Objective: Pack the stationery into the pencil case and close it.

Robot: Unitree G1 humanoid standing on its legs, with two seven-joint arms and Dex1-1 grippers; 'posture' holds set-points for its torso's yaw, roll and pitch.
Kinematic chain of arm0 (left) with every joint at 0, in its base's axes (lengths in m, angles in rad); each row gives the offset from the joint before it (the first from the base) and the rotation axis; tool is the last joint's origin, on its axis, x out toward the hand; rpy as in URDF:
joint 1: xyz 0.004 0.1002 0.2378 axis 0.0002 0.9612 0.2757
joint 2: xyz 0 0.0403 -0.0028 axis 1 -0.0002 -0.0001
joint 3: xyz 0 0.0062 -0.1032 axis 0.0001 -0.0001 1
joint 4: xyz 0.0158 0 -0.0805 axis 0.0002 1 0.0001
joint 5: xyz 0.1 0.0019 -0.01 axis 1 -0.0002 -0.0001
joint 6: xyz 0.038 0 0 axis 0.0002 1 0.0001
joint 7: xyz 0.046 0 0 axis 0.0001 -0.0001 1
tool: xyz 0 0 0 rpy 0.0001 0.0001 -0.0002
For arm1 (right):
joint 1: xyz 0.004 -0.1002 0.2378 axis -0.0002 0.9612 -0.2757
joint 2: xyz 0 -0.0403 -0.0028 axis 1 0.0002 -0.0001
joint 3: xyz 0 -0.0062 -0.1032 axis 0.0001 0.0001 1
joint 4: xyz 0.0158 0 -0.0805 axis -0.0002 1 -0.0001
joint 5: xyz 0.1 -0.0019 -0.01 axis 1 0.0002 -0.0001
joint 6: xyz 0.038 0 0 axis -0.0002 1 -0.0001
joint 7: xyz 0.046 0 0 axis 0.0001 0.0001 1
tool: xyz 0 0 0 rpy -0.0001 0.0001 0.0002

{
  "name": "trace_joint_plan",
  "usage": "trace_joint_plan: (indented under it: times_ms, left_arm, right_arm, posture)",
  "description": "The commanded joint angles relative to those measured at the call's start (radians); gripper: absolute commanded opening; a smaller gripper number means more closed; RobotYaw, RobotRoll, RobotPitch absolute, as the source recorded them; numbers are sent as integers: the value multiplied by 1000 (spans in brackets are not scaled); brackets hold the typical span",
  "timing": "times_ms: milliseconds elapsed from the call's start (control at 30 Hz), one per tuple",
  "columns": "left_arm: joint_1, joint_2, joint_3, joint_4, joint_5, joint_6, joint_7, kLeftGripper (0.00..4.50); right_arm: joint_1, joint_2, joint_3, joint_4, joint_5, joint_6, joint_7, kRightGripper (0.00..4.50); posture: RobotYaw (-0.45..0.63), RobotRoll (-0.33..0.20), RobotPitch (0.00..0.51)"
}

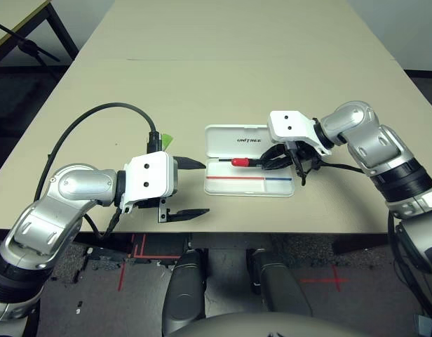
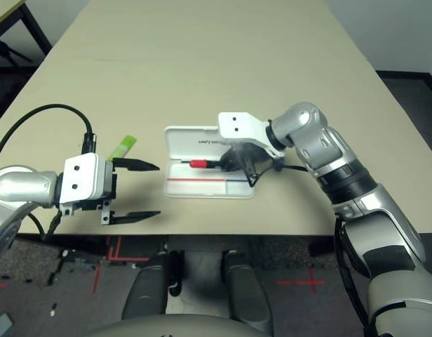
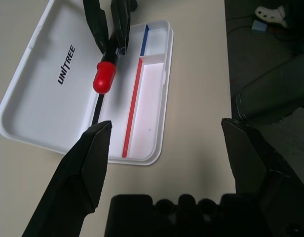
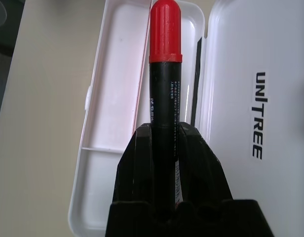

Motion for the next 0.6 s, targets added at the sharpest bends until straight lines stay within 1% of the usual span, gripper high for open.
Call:
trace_joint_plan:
  times_ms: [33,167,200,300,333,467,600]
  left_arm:
    - [26,20,30,-41,-7,-13,-1,4500]
    - [53,26,53,-46,-9,-23,-7,4500]
    - [58,27,56,-47,-10,-27,-8,4500]
    - [74,33,65,-49,-13,-35,-9,4500]
    - [79,35,69,-50,-14,-37,-9,4500]
    - [89,36,81,-40,-24,-37,-9,4500]
    - [95,37,100,-16,-34,-33,-9,4500]
  right_arm:
    - [13,4,4,12,-6,-32,-5,1219]
    - [12,-9,-15,-1,22,-25,20,2636]
    - [13,-12,-18,-6,28,-24,27,3111]
    - [20,-33,-35,-38,62,6,56,4216]
    - [24,-44,-38,-54,74,25,70,4467]
    - [53,-103,-57,-137,139,122,117,4467]
    - [101,-193,-119,-242,255,271,168,4467]
  posture:
    - [87,0,140]
    - [82,0,142]
    - [82,0,142]
    - [79,0,145]
    - [79,0,146]
    - [79,0,150]
    - [80,0,155]
